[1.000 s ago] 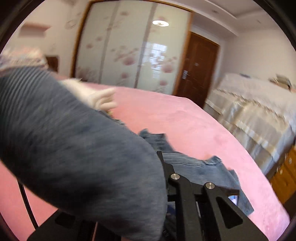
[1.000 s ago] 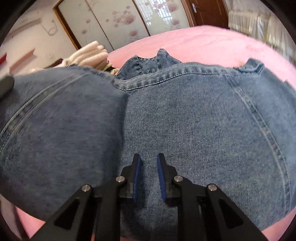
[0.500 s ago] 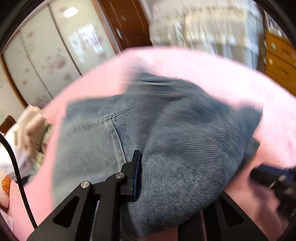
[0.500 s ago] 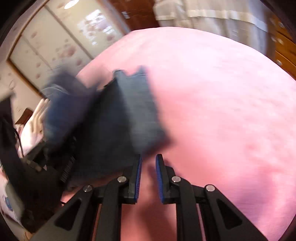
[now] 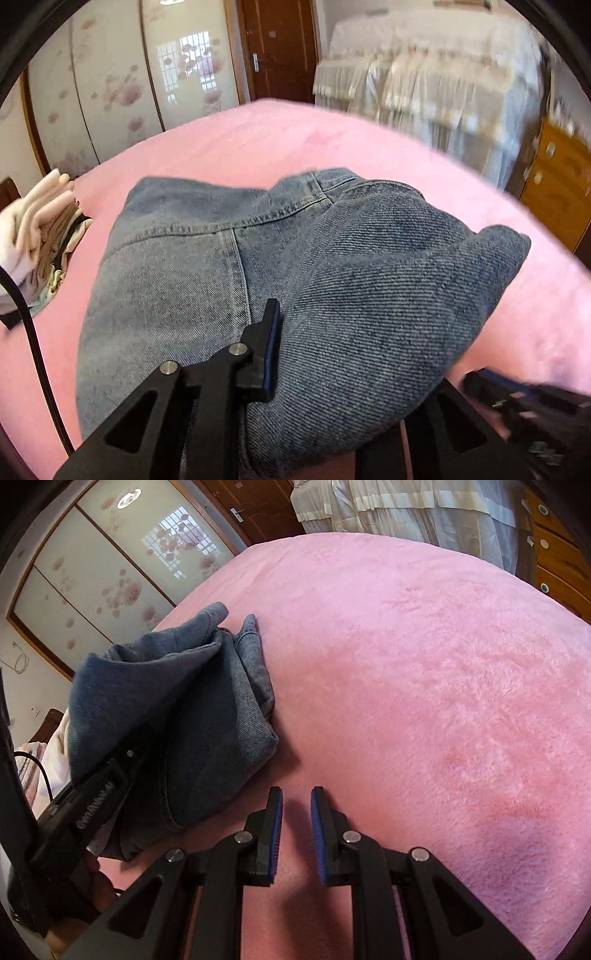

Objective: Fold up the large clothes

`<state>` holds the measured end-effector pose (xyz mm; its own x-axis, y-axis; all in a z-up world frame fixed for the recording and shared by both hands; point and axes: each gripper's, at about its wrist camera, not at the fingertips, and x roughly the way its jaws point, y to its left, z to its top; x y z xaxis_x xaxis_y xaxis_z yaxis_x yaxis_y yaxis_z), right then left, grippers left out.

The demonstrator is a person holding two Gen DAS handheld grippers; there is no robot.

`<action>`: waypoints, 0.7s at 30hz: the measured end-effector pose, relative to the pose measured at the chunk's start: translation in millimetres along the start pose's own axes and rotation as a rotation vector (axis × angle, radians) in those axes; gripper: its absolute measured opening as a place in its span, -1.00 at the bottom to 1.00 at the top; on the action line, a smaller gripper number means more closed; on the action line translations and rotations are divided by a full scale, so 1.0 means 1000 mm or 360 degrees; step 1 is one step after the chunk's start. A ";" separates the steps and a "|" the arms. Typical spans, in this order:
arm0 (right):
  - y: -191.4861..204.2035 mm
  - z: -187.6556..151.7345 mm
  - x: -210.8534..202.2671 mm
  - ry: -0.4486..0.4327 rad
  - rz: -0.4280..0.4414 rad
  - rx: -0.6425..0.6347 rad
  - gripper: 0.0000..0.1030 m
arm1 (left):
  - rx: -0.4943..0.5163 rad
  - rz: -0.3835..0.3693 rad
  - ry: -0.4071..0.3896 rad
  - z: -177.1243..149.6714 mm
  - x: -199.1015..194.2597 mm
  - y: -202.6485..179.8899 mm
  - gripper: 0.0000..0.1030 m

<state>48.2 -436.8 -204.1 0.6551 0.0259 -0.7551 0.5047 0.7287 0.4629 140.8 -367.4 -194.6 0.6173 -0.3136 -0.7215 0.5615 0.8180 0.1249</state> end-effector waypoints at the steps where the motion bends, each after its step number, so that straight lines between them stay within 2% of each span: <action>1: 0.001 0.000 -0.002 0.0002 -0.0012 -0.0004 -0.70 | 0.0041 0.0046 0.0062 -0.005 0.010 -0.005 -0.60; 3: 0.005 0.002 -0.008 -0.0004 -0.0029 -0.0023 -0.69 | 0.0121 0.0112 0.0045 -0.004 0.013 -0.012 -0.54; 4: 0.008 0.003 -0.010 -0.0009 -0.0033 -0.0030 -0.68 | 0.0136 0.0076 0.0048 -0.003 0.009 -0.012 -0.30; 6: 0.013 0.006 -0.016 -0.0020 -0.0035 -0.0054 -0.62 | 0.0081 -0.0070 0.0099 0.001 0.000 -0.005 0.06; 8: 0.019 0.009 -0.023 -0.0038 -0.0033 -0.0079 -0.37 | 0.0029 -0.0200 0.0146 0.001 -0.014 0.005 0.12; 10: 0.024 0.012 -0.031 -0.0069 0.0000 -0.0091 -0.25 | 0.0012 -0.0271 0.0158 -0.003 -0.032 0.016 0.12; 12: 0.030 0.014 -0.037 -0.0082 0.0050 -0.0103 -0.21 | -0.0043 -0.0304 0.0149 -0.010 -0.058 0.028 0.15; 15: 0.041 0.021 -0.038 -0.0073 0.0126 -0.0120 -0.13 | -0.0218 -0.0357 0.0088 -0.021 -0.094 0.055 0.22; 17: 0.047 0.025 -0.035 -0.0048 0.0176 -0.0110 0.04 | -0.0307 -0.0318 0.0058 -0.024 -0.106 0.079 0.23; 19: 0.052 0.031 -0.028 -0.0016 0.0222 -0.0096 0.14 | -0.0373 -0.0198 0.0012 -0.028 -0.111 0.106 0.23; 21: 0.054 0.035 -0.020 0.0020 0.0204 -0.0080 0.19 | -0.0430 -0.0086 0.0034 -0.031 -0.106 0.128 0.23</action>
<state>82.1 -421.9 -147.3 0.7051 0.1292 -0.6972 0.3884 0.7523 0.5322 130.2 -214.4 -123.9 0.5770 -0.3524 -0.7368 0.4243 0.9001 -0.0983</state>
